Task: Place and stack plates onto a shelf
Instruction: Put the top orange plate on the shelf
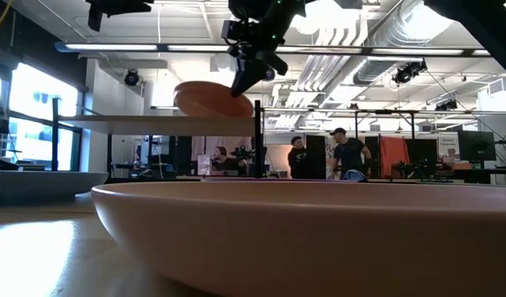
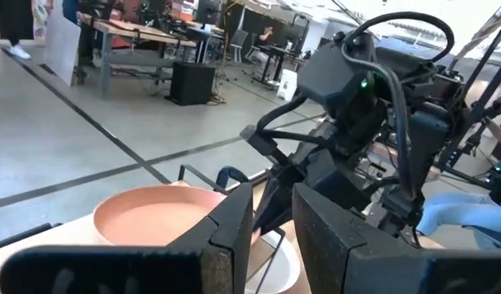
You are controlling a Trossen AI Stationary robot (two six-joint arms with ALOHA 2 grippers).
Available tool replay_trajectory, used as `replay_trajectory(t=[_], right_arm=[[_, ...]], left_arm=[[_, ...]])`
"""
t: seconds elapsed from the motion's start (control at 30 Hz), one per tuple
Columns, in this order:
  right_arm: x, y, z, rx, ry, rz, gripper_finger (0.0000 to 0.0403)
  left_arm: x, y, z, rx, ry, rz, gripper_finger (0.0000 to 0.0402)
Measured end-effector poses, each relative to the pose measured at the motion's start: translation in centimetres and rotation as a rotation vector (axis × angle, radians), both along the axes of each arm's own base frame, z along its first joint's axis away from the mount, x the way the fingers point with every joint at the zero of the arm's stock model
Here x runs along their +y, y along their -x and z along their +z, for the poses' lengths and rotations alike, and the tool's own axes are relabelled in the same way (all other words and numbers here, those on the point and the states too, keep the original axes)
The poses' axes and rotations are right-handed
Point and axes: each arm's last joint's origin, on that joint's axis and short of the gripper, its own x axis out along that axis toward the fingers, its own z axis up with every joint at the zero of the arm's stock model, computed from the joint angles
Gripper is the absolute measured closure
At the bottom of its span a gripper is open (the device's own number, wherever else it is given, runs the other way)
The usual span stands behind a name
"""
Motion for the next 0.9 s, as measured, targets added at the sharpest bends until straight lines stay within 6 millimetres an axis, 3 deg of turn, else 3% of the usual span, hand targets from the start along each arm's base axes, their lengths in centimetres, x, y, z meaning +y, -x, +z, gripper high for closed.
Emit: replay_trajectory(t=[0.7,0.9], right_arm=[[-0.1,0.4,-0.3,0.074,0.07,0.123,0.0403],[-0.6,0.2,-1.6,0.128,0.054,0.109,0.0403]], left_arm=[[0.0,0.0,0.0,-0.006,0.005,0.001,0.0323],[0.0,0.0,0.0,-0.007,0.006,0.001,0.0323]])
